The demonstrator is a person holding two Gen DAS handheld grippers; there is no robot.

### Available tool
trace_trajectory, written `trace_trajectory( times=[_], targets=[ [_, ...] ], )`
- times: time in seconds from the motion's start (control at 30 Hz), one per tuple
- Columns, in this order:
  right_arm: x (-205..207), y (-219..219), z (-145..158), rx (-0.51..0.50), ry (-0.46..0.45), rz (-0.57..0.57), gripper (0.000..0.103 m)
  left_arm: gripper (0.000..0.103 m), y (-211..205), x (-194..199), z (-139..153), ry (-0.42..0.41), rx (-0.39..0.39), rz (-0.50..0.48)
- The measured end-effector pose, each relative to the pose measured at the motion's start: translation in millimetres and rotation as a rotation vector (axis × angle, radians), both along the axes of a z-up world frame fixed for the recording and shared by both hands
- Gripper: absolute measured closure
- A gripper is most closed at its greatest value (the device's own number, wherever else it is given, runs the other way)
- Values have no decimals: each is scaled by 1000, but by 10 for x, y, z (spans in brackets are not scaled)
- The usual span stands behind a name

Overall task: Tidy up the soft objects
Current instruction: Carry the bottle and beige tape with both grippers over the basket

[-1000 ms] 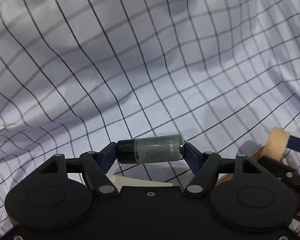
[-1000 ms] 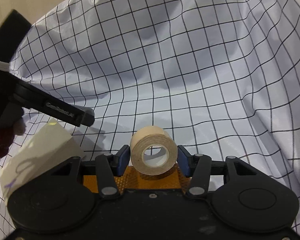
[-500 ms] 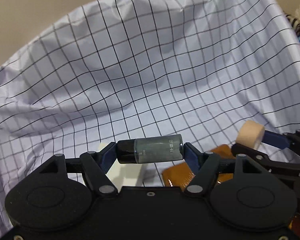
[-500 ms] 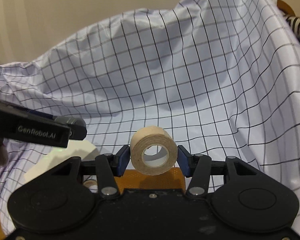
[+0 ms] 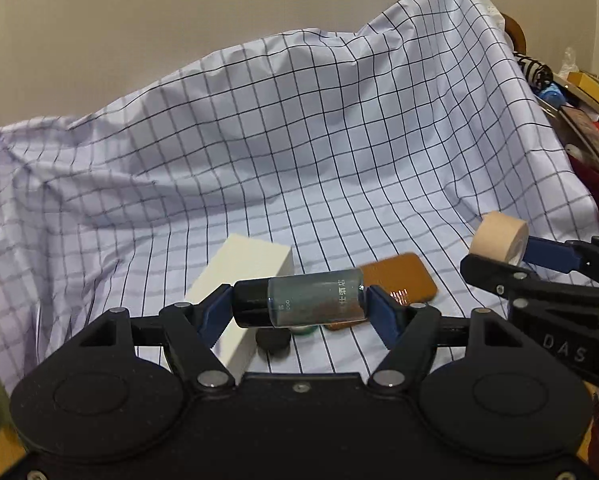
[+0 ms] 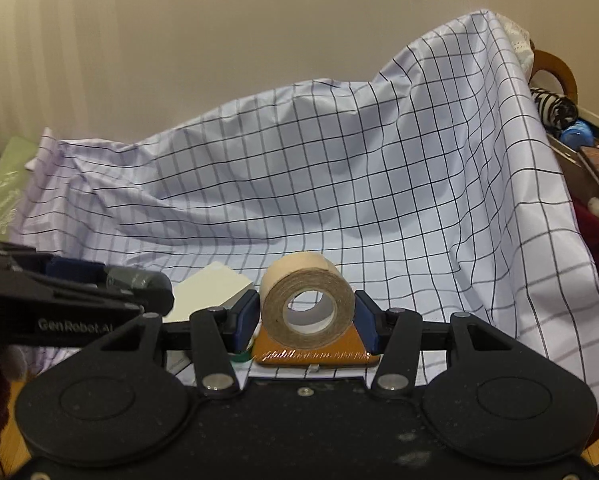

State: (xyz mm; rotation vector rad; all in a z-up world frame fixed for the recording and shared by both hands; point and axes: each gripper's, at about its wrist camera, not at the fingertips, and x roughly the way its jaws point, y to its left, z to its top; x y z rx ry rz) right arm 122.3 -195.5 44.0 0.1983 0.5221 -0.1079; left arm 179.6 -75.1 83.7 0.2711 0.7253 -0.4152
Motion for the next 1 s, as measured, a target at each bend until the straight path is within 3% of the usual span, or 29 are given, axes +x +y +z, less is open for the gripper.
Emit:
trace_trajectory(
  times=[0.43,0.77,1.0],
  targets=[
    [-824,332,-89,65,34,28,53,36,385,-838,-274,23,-33,111],
    [-1203,519,-349,57,107,43,53,36,619,-1214,-543,59,-68,217],
    [-1393,526,-439,60,130,25,53,36,619,-1385,-784,109,-65,225]
  ],
)
